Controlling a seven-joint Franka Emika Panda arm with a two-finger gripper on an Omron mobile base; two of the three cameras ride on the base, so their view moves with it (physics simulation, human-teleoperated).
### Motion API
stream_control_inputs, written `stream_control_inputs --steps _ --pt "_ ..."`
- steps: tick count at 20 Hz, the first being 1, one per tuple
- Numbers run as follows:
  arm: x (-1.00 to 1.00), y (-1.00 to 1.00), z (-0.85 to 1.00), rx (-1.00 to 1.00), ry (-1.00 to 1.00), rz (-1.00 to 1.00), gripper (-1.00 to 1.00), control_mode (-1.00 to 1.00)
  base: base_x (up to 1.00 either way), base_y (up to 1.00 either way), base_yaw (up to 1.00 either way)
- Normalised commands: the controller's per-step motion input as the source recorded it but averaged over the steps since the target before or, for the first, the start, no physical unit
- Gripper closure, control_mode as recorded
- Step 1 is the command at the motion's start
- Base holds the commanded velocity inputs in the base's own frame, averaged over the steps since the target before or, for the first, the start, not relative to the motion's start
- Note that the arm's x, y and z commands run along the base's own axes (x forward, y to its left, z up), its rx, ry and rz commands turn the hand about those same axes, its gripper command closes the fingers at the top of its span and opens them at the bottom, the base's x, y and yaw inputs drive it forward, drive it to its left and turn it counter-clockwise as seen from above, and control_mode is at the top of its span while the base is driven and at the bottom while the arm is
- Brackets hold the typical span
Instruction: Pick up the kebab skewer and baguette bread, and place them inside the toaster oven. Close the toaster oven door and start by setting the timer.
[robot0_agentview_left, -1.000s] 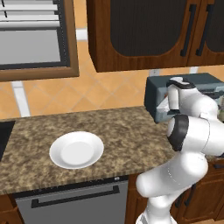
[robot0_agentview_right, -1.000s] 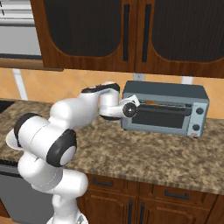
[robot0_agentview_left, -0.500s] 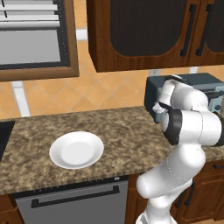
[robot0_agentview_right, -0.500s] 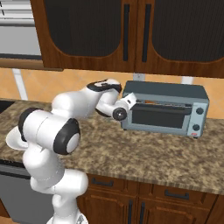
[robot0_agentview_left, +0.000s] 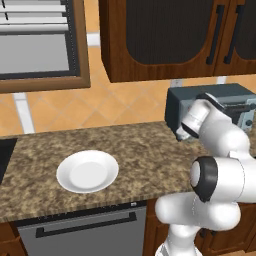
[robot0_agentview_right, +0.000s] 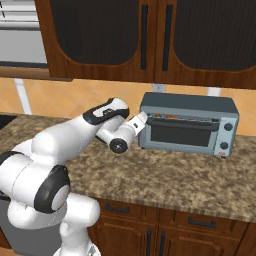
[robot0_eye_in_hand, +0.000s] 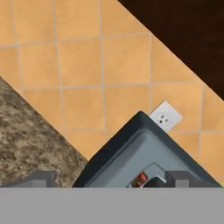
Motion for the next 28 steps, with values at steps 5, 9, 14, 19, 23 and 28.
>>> stream_control_inputs --steps 5,9,14,19,23,28 --pt "-0.47 -0.68 0.43 0.00 0.01 -0.09 -1.00 -1.00 0.00 0.00 0.00" --pt "-0.49 -0.88 0.43 0.19 0.11 -0.12 -1.00 -1.00 0.00 0.00 0.00" --pt "-0.59 -0.65 0.55 0.49 0.14 -0.09 -1.00 -1.00 0.00 0.00 0.00" --pt "-0.38 -0.61 0.77 0.53 0.13 -0.07 -1.00 -1.00 0.00 0.00 0.00" --pt "-0.12 -0.59 0.86 0.40 0.18 -0.16 -1.00 -1.00 0.00 0.00 0.00" --pt "-0.10 -0.50 0.37 0.28 0.26 -0.24 -1.00 -1.00 0.00 0.00 0.00"
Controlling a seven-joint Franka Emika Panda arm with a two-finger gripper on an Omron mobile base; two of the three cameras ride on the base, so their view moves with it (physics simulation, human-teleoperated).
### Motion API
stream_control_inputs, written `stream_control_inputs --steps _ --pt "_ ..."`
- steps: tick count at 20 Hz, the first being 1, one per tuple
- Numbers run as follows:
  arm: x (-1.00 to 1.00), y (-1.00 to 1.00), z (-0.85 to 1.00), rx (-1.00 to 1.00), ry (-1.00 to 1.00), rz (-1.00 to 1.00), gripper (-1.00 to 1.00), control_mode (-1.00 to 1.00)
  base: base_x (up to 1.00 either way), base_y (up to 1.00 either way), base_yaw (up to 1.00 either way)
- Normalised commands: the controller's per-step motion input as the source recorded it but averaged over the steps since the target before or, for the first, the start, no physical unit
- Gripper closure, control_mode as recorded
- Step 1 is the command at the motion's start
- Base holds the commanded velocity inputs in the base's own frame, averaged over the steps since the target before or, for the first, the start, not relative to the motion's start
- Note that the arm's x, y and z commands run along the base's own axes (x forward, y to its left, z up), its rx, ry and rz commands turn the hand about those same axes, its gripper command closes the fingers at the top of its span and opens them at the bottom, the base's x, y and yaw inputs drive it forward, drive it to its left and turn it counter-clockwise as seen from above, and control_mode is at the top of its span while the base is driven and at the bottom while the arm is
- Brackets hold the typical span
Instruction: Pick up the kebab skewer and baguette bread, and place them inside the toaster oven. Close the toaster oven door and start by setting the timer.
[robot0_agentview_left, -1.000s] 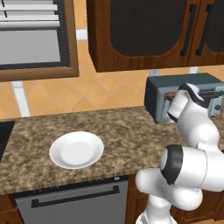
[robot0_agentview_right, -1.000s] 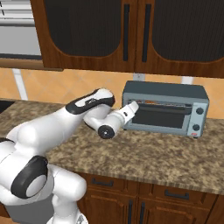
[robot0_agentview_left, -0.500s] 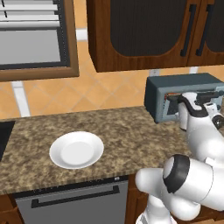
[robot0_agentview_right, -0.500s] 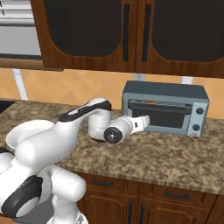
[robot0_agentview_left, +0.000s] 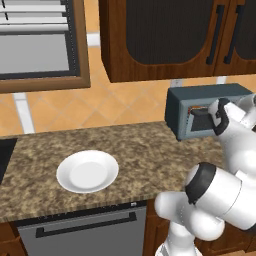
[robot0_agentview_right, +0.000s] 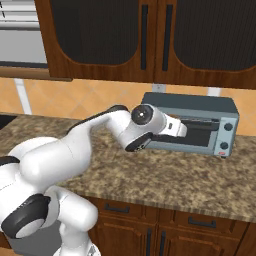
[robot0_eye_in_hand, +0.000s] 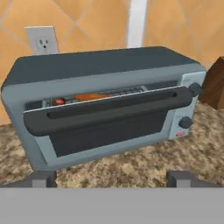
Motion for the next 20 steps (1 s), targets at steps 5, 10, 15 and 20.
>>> stream_control_inputs --steps 5,10,15,20 --pt "-0.18 -0.12 -0.07 0.30 0.27 -0.32 -1.00 -1.00 0.00 0.00 0.00" --pt "0.02 -0.11 -0.41 0.32 0.17 -0.30 -1.00 -1.00 0.00 0.00 0.00" --pt "0.00 -0.27 -0.56 0.27 0.08 -0.19 -1.00 -1.00 0.00 0.00 0.00" --pt "0.26 -0.05 -0.47 0.18 0.01 -0.09 -1.00 -1.00 0.00 0.00 0.00"
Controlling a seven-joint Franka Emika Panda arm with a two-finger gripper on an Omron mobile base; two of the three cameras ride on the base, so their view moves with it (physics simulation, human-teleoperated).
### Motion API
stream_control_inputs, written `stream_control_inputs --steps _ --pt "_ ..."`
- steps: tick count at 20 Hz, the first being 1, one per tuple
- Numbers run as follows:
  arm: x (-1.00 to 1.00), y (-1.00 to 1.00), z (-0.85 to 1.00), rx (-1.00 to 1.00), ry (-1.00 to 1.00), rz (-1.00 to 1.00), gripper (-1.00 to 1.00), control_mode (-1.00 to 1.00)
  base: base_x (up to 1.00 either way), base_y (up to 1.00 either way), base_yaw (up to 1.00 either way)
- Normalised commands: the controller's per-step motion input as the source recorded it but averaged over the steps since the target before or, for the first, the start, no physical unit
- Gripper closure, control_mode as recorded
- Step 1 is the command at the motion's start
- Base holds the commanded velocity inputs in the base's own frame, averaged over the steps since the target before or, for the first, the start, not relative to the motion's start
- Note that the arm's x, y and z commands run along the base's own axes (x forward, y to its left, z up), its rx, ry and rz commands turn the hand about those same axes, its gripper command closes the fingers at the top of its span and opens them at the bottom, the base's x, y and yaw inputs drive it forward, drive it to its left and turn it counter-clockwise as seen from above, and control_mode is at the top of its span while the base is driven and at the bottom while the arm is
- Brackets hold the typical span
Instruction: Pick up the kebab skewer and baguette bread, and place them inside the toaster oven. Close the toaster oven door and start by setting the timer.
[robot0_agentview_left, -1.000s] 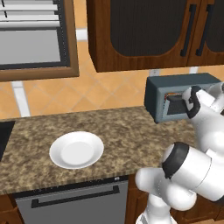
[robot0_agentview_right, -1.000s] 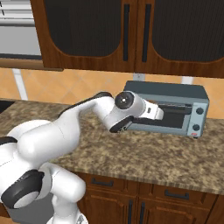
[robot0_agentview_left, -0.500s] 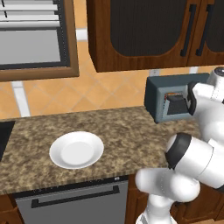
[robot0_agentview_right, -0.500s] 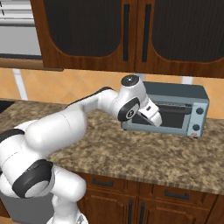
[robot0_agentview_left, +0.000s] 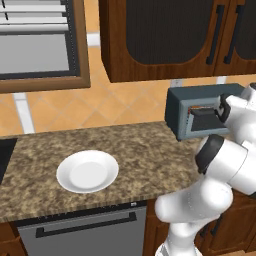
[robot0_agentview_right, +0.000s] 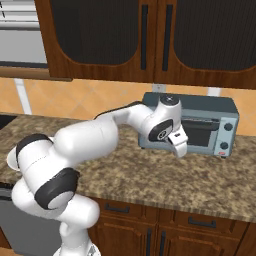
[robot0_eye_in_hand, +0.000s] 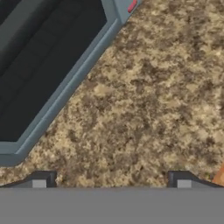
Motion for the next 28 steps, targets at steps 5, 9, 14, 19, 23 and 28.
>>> stream_control_inputs --steps 5,9,14,19,23,28 --pt "0.40 0.00 -0.39 0.04 0.00 -0.08 -1.00 -1.00 0.00 0.00 0.00" --pt "0.54 0.00 -0.30 0.00 0.00 -0.08 -1.00 -1.00 0.00 0.00 0.00" --pt "0.55 0.00 -0.11 0.00 0.00 -0.08 -1.00 -1.00 0.00 0.00 0.00" --pt "0.49 0.00 -0.01 0.00 0.00 -0.10 -1.00 -1.00 0.00 0.00 0.00" --pt "0.35 0.00 -0.11 0.00 0.00 -0.10 -1.00 -1.00 0.00 0.00 0.00" --pt "-0.12 -0.07 -0.06 0.00 -0.01 -0.07 -1.00 -1.00 0.00 0.00 0.00"
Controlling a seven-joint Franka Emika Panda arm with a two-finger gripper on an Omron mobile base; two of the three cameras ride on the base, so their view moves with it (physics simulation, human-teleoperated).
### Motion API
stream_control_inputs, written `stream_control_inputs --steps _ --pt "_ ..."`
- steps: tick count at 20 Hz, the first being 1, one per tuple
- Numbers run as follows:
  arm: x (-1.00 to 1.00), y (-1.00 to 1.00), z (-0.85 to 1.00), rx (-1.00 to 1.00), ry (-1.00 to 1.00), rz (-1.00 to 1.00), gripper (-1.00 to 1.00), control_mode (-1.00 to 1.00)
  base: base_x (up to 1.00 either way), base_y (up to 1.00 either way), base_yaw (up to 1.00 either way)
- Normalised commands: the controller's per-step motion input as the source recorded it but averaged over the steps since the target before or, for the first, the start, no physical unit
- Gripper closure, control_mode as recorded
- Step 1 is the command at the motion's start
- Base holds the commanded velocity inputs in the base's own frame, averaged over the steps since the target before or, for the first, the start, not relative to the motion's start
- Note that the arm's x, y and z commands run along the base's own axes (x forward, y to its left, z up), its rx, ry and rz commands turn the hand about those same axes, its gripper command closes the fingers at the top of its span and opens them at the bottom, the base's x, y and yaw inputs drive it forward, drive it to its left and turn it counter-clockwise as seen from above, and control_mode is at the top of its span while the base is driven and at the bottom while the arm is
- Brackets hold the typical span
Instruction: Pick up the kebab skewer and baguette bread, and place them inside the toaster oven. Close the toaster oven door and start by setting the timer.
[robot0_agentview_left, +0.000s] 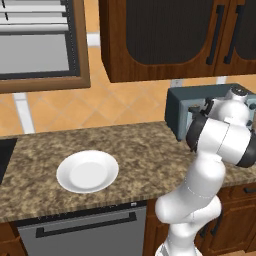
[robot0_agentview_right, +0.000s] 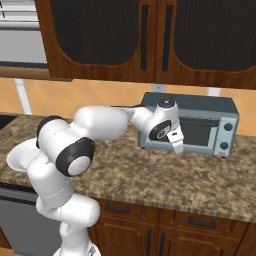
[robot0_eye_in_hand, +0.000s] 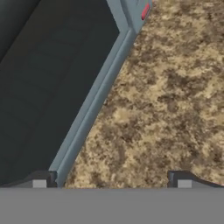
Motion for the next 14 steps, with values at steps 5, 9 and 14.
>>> stream_control_inputs --steps 5,9,14 --pt "-0.51 -0.44 0.11 0.00 -0.06 0.00 -1.00 -1.00 0.00 0.00 0.00" --pt "-0.52 -0.76 0.27 0.00 -0.06 0.00 -1.00 -1.00 0.00 0.00 0.00" --pt "-0.38 -0.82 0.25 0.00 -0.13 0.09 -1.00 -1.00 0.00 0.00 0.00"
